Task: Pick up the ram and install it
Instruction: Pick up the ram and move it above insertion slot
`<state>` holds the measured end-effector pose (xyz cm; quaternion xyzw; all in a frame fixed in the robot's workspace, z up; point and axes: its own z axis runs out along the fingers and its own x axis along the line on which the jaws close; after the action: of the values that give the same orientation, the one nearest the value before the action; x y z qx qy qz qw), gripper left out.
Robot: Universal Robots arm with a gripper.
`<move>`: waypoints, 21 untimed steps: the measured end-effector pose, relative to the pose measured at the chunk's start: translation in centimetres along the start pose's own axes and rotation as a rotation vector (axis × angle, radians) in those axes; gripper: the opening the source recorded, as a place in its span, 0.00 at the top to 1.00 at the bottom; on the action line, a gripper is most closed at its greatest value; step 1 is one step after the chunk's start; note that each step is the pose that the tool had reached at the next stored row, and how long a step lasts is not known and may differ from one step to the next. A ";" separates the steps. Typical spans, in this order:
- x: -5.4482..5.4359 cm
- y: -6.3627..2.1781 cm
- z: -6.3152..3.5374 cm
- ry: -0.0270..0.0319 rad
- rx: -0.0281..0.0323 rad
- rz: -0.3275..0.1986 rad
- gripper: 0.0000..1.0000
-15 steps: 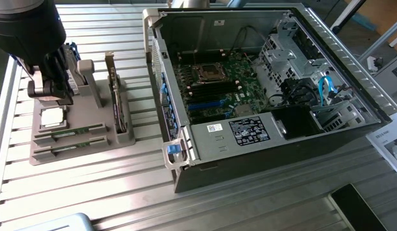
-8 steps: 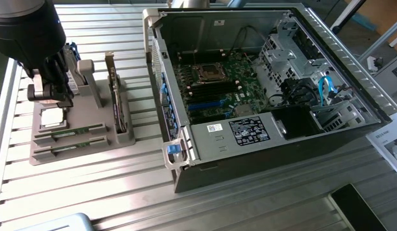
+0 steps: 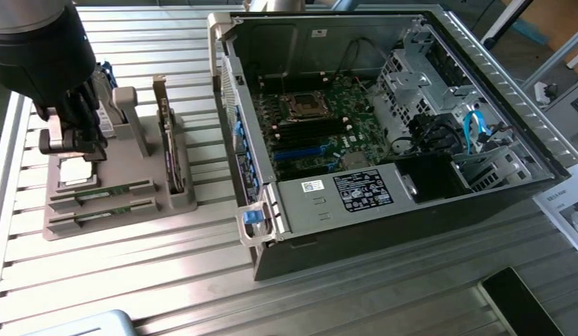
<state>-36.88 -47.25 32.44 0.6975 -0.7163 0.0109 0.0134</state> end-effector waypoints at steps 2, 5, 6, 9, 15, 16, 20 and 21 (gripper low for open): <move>0.2 0.00 0.01 -0.0023 0.0000 0.000 0.76; 0.9 -0.02 0.03 -0.0075 -0.0002 0.000 0.76; 0.9 -0.02 0.03 -0.0075 -0.0002 0.000 0.76; 1.0 -0.03 0.06 -0.0107 -0.0003 0.000 0.76; 1.4 -0.03 0.23 -0.0509 -0.0015 0.000 0.76; 1.4 -0.03 0.24 -0.0511 -0.0014 0.000 0.76; 1.6 -0.04 0.26 -0.0511 -0.0013 0.000 0.76; 1.7 -0.04 0.27 -0.0511 -0.0014 0.000 0.76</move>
<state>-36.89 -48.95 32.22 0.6976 -0.7164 -0.0074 -0.0044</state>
